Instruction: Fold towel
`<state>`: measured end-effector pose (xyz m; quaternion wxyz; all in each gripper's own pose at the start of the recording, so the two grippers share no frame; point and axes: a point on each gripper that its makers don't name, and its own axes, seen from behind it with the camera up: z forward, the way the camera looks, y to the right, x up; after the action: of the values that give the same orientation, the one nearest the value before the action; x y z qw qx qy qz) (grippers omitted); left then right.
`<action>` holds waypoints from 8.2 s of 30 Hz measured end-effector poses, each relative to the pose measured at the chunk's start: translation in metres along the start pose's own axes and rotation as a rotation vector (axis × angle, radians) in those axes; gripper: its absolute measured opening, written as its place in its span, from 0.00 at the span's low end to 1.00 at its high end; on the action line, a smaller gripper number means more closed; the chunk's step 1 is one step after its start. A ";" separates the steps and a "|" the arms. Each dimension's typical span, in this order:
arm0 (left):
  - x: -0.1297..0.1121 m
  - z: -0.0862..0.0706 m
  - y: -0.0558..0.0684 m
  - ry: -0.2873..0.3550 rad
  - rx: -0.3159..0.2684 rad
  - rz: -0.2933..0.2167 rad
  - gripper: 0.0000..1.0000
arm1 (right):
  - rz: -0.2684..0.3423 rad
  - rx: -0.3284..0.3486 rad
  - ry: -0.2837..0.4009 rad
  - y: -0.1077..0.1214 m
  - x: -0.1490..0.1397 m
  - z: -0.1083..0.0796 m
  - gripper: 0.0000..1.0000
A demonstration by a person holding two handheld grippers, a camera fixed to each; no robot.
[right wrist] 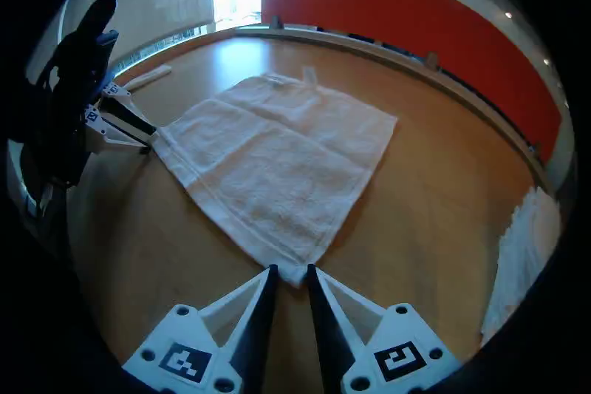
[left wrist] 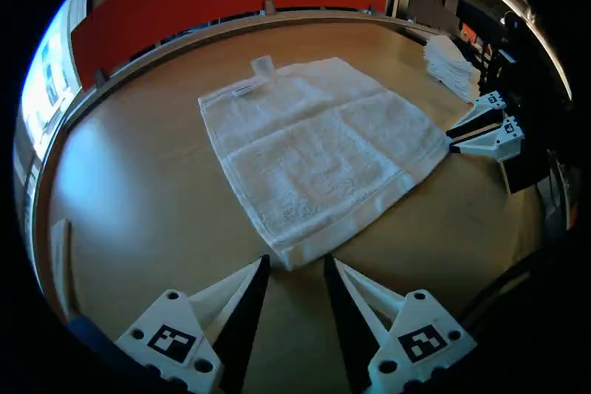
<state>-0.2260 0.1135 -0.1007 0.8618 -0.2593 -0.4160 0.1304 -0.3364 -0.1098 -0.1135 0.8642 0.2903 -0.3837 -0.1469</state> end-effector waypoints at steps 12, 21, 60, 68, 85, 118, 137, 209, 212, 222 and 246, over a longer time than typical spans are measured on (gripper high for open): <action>-0.001 -0.001 -0.004 -0.016 0.024 -0.003 0.32 | -0.015 0.003 0.000 0.000 -0.001 0.000 0.24; -0.001 -0.001 -0.006 -0.028 0.045 -0.008 0.10 | -0.016 0.002 0.000 0.002 0.000 -0.002 0.17; 0.043 -0.064 0.000 0.049 0.012 -0.178 0.08 | -0.045 -0.006 0.100 0.005 0.064 -0.070 0.12; 0.053 -0.089 0.005 0.064 -0.007 -0.209 0.08 | -0.039 -0.005 0.127 0.000 0.080 -0.094 0.12; 0.062 -0.123 0.017 0.083 -0.048 -0.263 0.08 | -0.022 -0.003 0.149 -0.008 0.092 -0.128 0.12; 0.064 -0.114 0.010 0.086 -0.060 -0.316 0.08 | -0.040 -0.006 0.126 -0.003 0.098 -0.112 0.12; 0.080 -0.069 -0.017 0.079 -0.026 -0.366 0.08 | -0.012 -0.029 0.104 0.025 0.108 -0.066 0.12; 0.080 0.016 -0.082 0.010 0.117 -0.421 0.95 | 0.088 -0.152 0.062 0.091 0.104 0.011 0.90; 0.081 0.013 -0.082 0.014 0.119 -0.418 0.95 | 0.084 -0.150 0.062 0.090 0.104 0.009 0.90; 0.075 -0.004 -0.078 0.024 0.136 -0.416 0.95 | 0.076 -0.144 0.062 0.081 0.099 0.002 0.90; 0.019 -0.048 -0.059 0.000 0.172 -0.469 0.95 | 0.060 -0.118 0.041 0.057 0.072 -0.013 0.90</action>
<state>-0.1761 0.0567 -0.0807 0.8873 -0.0816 -0.4522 -0.0382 -0.2772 -0.0945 -0.0433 0.8916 0.2302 -0.3651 -0.1371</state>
